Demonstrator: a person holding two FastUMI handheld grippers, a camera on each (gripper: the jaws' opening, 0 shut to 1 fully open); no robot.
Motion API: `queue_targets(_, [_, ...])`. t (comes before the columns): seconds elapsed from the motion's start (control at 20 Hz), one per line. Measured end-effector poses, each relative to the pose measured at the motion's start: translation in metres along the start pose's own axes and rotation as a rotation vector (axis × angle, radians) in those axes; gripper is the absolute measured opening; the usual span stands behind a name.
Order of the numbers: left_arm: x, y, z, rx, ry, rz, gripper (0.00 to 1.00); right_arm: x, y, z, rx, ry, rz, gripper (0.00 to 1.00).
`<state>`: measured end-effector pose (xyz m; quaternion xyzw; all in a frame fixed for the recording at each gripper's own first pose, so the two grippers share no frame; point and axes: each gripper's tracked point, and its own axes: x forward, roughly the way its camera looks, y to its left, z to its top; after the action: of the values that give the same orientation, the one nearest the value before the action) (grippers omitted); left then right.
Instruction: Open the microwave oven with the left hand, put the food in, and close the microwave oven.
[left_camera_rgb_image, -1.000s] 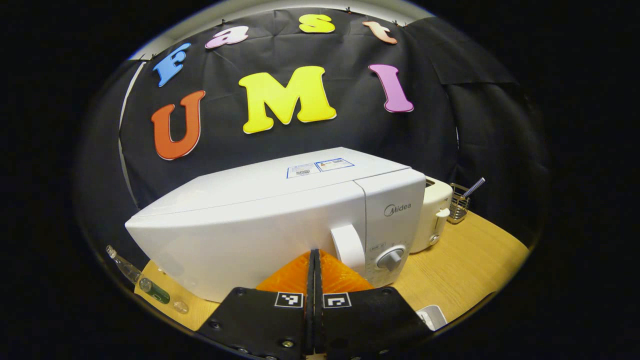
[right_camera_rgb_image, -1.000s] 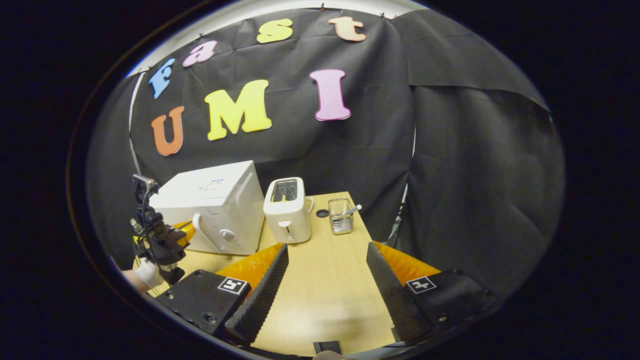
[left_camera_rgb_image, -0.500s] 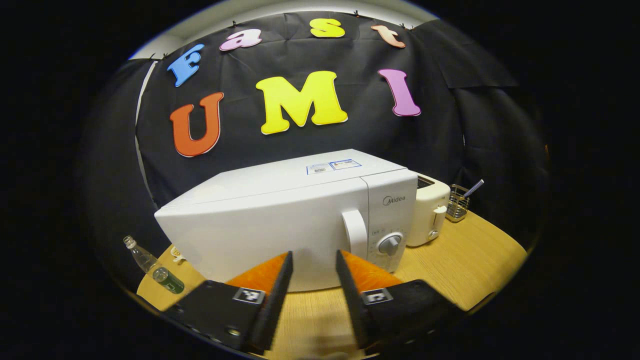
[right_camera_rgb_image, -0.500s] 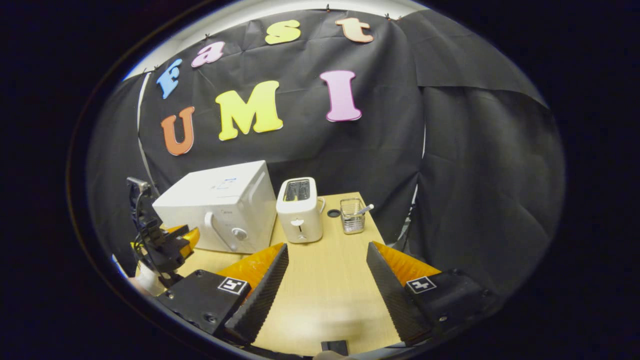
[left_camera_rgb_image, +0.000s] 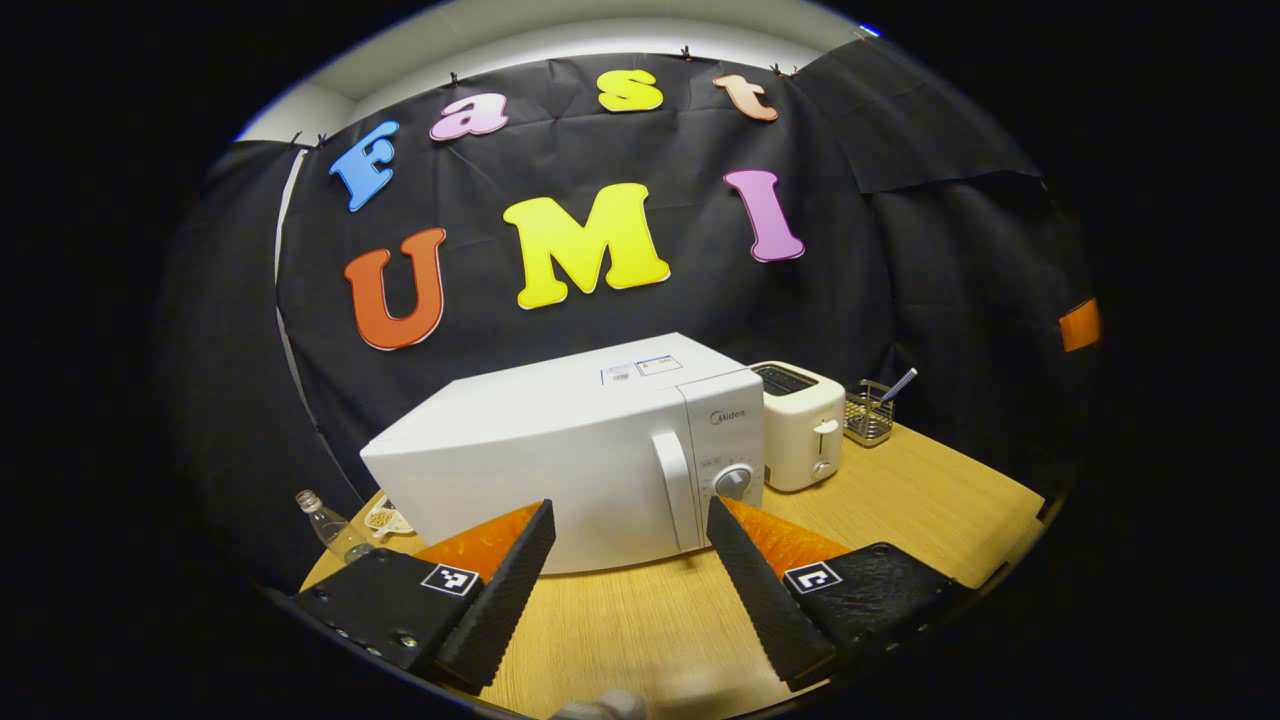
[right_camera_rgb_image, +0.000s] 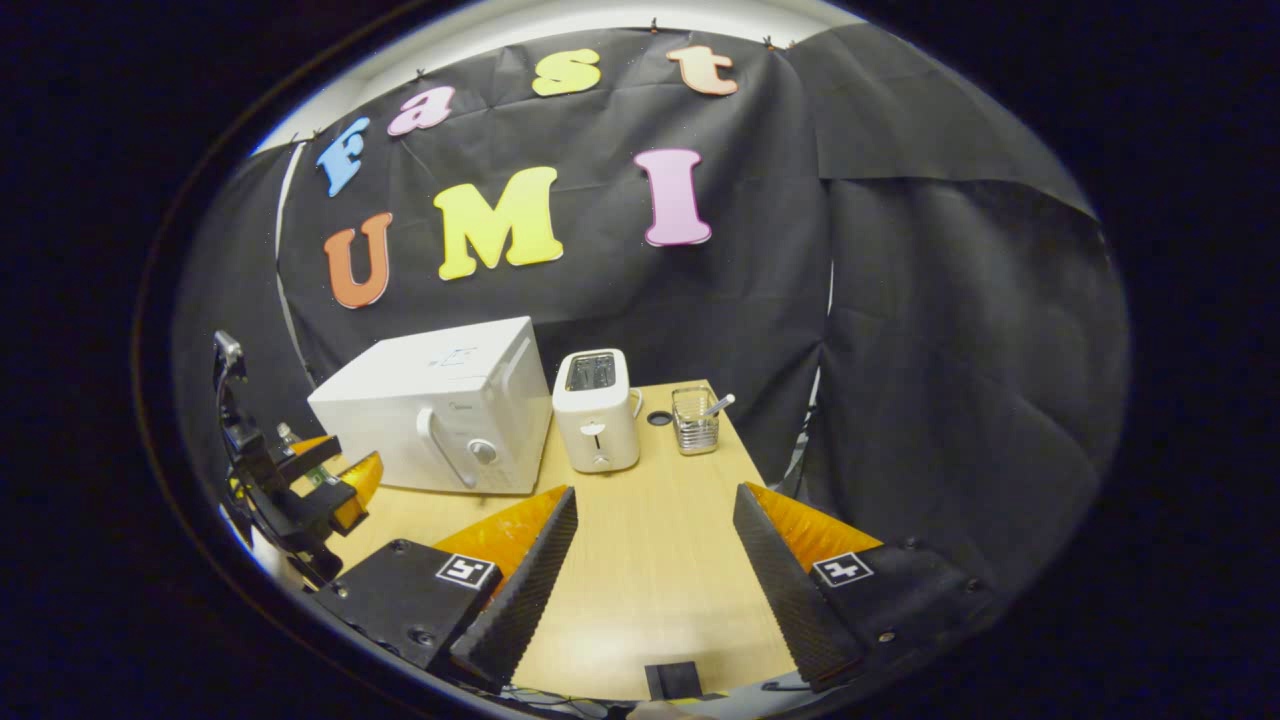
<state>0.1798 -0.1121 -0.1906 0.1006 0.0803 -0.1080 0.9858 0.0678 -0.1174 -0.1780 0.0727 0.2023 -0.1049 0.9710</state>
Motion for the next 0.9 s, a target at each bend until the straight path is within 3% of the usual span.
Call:
queue_targets(0.05, [-0.015, -0.001, 0.011, -0.013, -0.022, -0.015, 0.95, -0.012, 0.007, 0.001, -0.002, -0.015, -0.002, 0.91])
queue_targets(0.1, [-0.032, 0.001, 0.020, -0.028, -0.043, -0.026, 0.95, -0.025, 0.015, 0.001, -0.005, -0.026, -0.003, 1.00])
queue_targets(0.15, [-0.051, 0.006, 0.029, -0.040, -0.058, -0.035, 0.95, -0.036, 0.023, 0.000, -0.008, -0.039, -0.008, 0.91])
queue_targets(0.25, [-0.085, 0.023, 0.043, -0.044, -0.069, -0.026, 0.95, -0.064, 0.045, 0.004, -0.019, -0.069, 0.001, 0.91])
queue_targets(0.3, [-0.110, 0.035, 0.050, -0.044, -0.084, -0.008, 0.95, -0.077, 0.057, 0.010, -0.029, -0.093, 0.004, 0.91])
queue_targets(0.35, [-0.130, 0.047, 0.056, -0.045, -0.097, 0.007, 0.95, -0.089, 0.069, 0.012, -0.047, -0.116, 0.007, 1.00])
queue_targets(0.4, [-0.148, 0.058, 0.062, -0.051, -0.109, 0.019, 0.95, -0.098, 0.080, 0.015, -0.054, -0.134, 0.015, 0.91])
queue_targets(0.45, [-0.165, 0.068, 0.069, -0.060, -0.124, 0.028, 0.95, -0.108, 0.093, 0.020, -0.058, -0.154, 0.029, 1.00])
queue_targets(0.5, [-0.180, 0.078, 0.074, -0.070, -0.135, 0.039, 0.95, -0.116, 0.106, 0.023, -0.062, -0.168, 0.041, 1.00])
queue_targets(0.55, [-0.193, 0.090, 0.080, -0.080, -0.144, 0.054, 0.95, -0.124, 0.117, 0.027, -0.060, -0.185, 0.058, 0.91])
queue_targets(0.6, [-0.206, 0.102, 0.086, -0.090, -0.150, 0.072, 0.95, -0.132, 0.129, 0.033, -0.058, -0.203, 0.077, 1.00])
queue_targets(0.65, [-0.216, 0.113, 0.091, -0.103, -0.162, 0.093, 0.95, -0.138, 0.138, 0.038, -0.056, -0.220, 0.095, 0.92])
queue_targets(0.7, [-0.227, 0.125, 0.096, -0.115, -0.173, 0.115, 0.95, -0.145, 0.148, 0.045, -0.058, -0.238, 0.113, 1.00])
queue_targets(0.85, [-0.247, 0.155, 0.113, -0.145, -0.202, 0.186, 0.95, -0.158, 0.169, 0.064, -0.073, -0.279, 0.159, 1.00])
queue_targets(0.9, [-0.252, 0.159, 0.116, -0.158, -0.207, 0.194, 0.95, -0.162, 0.173, 0.070, -0.077, -0.288, 0.173, 0.91])
